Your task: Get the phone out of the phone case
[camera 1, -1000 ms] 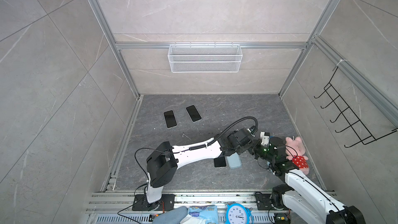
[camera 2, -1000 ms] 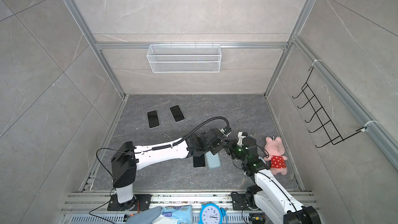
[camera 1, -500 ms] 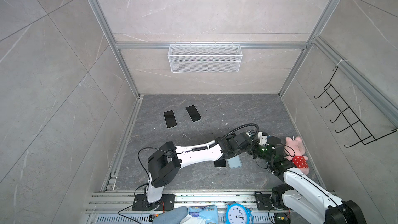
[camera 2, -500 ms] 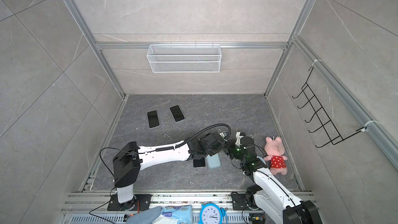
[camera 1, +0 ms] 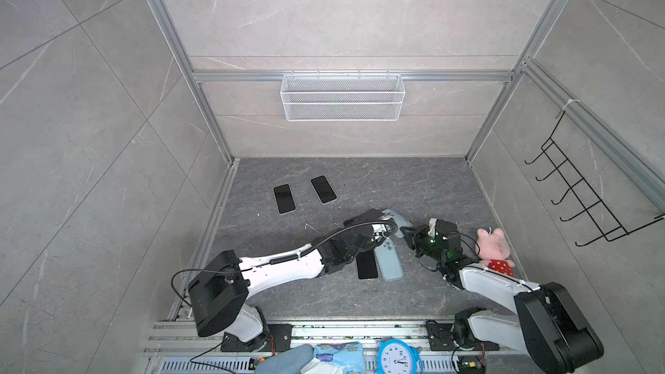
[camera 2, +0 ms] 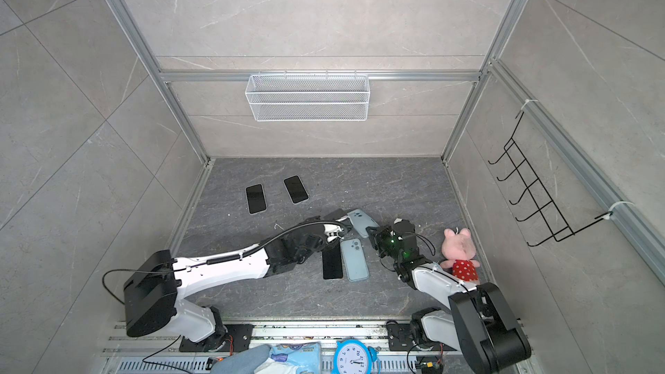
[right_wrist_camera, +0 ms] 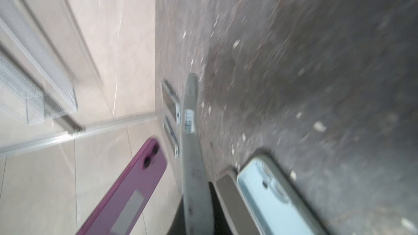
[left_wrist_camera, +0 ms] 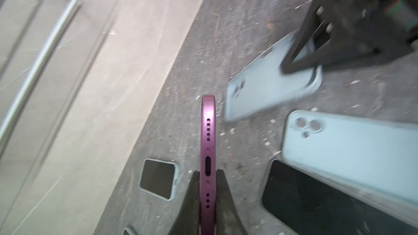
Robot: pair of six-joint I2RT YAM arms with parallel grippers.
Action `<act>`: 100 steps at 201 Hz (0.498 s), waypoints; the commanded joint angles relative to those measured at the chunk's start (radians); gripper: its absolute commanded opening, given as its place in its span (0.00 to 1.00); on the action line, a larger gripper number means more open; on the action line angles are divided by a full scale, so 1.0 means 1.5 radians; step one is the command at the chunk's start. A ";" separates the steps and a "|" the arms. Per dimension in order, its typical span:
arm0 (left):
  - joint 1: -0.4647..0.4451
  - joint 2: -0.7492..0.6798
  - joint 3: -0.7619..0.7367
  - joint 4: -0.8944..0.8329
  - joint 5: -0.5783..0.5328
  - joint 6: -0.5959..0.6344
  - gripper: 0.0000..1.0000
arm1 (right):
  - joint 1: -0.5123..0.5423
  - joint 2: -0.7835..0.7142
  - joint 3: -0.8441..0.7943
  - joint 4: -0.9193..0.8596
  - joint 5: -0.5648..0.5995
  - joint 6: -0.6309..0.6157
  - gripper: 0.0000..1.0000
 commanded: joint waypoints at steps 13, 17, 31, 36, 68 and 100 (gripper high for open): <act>0.030 0.016 -0.058 0.158 0.048 0.115 0.00 | 0.038 0.067 0.050 0.063 0.078 0.036 0.00; 0.031 0.023 -0.061 0.164 0.049 0.120 0.00 | 0.045 0.073 0.054 0.064 0.082 0.036 0.00; 0.031 0.042 -0.076 0.198 0.045 0.131 0.00 | 0.059 0.095 0.063 0.074 0.092 0.037 0.00; 0.032 0.046 -0.081 0.205 0.045 0.130 0.00 | 0.062 0.100 0.062 0.078 0.096 0.040 0.00; 0.037 0.075 -0.088 0.214 0.056 0.143 0.00 | 0.078 0.137 0.076 0.082 0.113 0.043 0.00; 0.060 0.129 -0.081 0.266 0.057 0.188 0.00 | 0.096 0.182 0.090 0.094 0.136 0.066 0.00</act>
